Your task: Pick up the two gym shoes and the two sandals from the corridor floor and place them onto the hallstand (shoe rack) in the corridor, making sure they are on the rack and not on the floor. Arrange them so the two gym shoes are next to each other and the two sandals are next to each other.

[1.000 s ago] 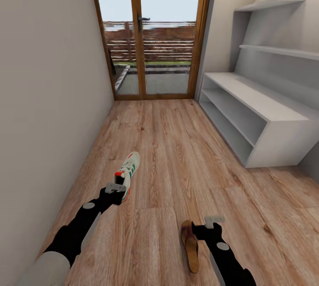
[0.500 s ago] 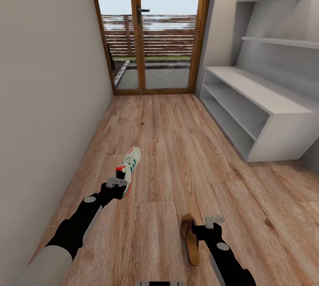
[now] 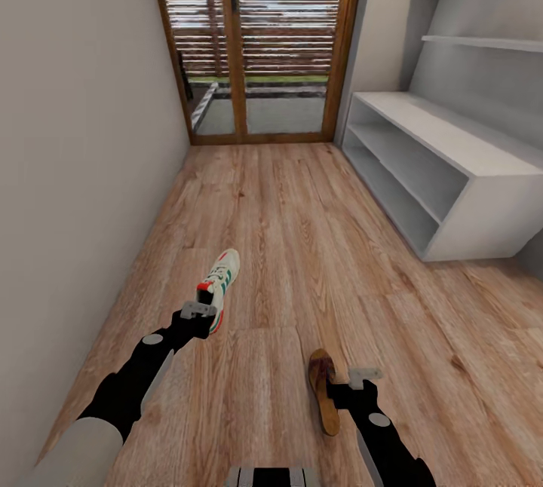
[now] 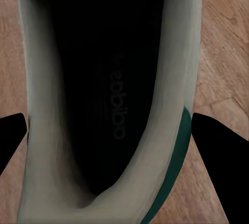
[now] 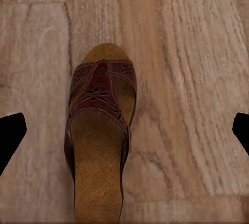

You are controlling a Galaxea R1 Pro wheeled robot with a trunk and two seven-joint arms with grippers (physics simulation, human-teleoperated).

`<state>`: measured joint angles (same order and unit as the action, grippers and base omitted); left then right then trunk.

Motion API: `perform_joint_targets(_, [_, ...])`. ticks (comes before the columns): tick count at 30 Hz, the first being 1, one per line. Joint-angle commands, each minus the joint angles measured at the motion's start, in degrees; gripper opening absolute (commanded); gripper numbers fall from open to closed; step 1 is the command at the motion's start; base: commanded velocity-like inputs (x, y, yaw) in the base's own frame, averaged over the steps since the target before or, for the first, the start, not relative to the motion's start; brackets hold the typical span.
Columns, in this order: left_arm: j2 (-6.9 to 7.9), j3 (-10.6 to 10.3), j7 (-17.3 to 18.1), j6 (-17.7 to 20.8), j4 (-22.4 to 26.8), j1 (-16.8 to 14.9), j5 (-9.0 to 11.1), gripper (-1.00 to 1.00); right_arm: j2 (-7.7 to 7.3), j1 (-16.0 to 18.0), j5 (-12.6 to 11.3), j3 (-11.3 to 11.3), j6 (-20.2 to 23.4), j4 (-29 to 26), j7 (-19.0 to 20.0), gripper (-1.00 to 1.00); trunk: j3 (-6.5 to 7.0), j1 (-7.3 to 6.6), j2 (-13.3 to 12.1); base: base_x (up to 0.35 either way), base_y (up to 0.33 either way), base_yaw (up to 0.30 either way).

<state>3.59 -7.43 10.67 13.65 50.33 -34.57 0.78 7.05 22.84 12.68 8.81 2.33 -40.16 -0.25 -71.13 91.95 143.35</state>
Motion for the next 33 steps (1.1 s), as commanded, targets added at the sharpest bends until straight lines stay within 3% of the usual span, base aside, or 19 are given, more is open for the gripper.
perform_joint_targets(1, [-0.01,-0.1,0.2,0.3,0.3,-0.1,0.6,-1.0,0.07,0.0,0.6,0.2,0.3,-0.1,0.0,1.0,-0.37,0.01,0.0,0.0,0.0,0.0])
perform_joint_targets(4, [-0.25,-0.2,0.2,0.4,1.0,-0.1,4.3,-1.0,0.07,0.0,0.6,0.2,0.2,-0.1,0.0,1.0,-1.3,0.09,0.1,0.0,0.0,0.0])
perform_joint_targets(10, [-0.36,-0.3,0.3,0.4,1.0,0.1,6.0,-1.0,0.07,0.0,0.6,0.2,0.2,-0.1,0.0,1.0,-3.18,0.24,0.2,0.0,0.0,0.0])
perform_joint_targets(33, [-0.33,-0.4,0.7,0.0,0.2,0.6,5.8,-1.0,0.07,0.0,0.6,0.2,0.3,-0.1,0.0,1.0,-10.37,0.83,0.5,0.0,0.0,0.059])
